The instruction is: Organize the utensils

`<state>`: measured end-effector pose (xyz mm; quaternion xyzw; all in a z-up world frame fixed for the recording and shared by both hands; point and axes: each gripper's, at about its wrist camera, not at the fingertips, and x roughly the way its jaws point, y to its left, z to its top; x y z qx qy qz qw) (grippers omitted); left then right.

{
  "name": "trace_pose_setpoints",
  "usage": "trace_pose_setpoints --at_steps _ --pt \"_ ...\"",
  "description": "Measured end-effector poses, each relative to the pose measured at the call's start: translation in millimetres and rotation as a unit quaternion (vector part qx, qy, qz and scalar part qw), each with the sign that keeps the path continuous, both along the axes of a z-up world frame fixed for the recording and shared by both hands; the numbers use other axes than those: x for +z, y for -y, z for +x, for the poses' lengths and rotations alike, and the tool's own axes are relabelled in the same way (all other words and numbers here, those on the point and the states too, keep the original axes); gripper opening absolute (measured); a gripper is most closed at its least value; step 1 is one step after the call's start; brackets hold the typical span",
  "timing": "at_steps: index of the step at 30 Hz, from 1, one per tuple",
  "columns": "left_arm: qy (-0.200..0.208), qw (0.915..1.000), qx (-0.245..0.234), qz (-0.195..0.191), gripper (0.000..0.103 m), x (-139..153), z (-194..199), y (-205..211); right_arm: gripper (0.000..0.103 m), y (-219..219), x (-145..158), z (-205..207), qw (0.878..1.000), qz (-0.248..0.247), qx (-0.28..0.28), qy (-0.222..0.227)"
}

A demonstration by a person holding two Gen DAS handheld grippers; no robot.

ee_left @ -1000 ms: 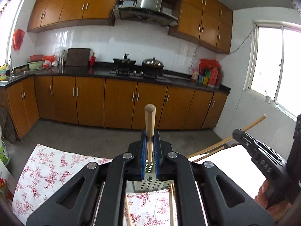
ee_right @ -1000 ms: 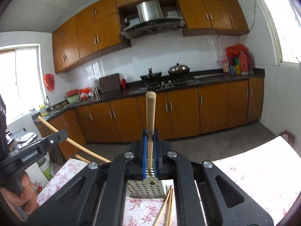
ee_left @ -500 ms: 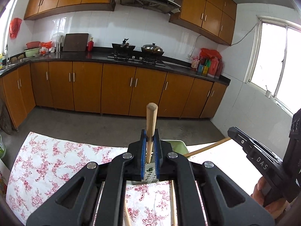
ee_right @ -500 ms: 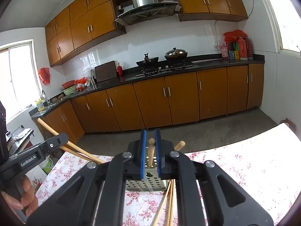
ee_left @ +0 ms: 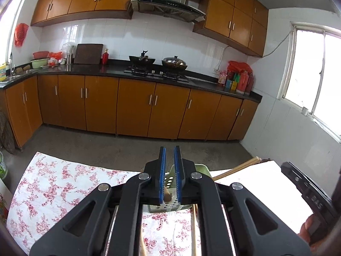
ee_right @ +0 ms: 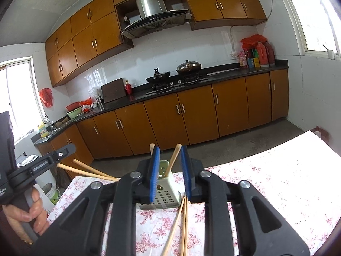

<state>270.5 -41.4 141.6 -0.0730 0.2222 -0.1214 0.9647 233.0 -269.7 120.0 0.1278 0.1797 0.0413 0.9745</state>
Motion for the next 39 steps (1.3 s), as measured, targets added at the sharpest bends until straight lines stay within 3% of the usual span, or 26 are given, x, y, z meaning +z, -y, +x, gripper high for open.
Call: trace_pose_setpoints --at_steps 6,13,16,17,19,23,30,35,39 --pt "0.005 0.9998 -0.004 -0.016 0.009 4 2 2 0.021 2 -7 -5 1.0 -0.01 -0.002 -0.004" --pt "0.035 0.9983 0.001 -0.048 0.009 34 -19 -24 0.021 8 -22 -14 1.0 -0.009 -0.002 -0.02" --pt "0.038 0.9985 0.014 -0.038 0.022 36 -31 -36 0.022 10 -35 -22 0.999 -0.009 0.0 -0.037" --pt "0.038 0.9986 0.018 -0.031 0.031 35 -35 -40 0.026 11 -44 -23 0.999 -0.008 0.002 -0.049" --pt "0.034 0.9989 0.03 -0.01 0.034 21 -48 -51 0.033 11 -61 -24 0.997 -0.011 0.007 -0.072" --pt "-0.009 0.9987 0.049 0.006 0.034 -19 -56 -70 0.033 9 -107 -16 0.99 -0.013 0.012 -0.138" --pt "-0.114 0.9912 0.058 0.032 0.034 -121 -54 -86 0.026 -17 -186 5 0.968 -0.031 0.046 -0.246" --pt "-0.161 0.9855 0.048 0.026 0.034 -166 -55 -84 0.019 -32 -210 11 0.962 -0.052 0.045 -0.266" --pt "-0.178 0.9828 0.039 0.031 0.034 -180 -55 -79 0.018 -31 -214 13 0.96 -0.054 0.047 -0.27"
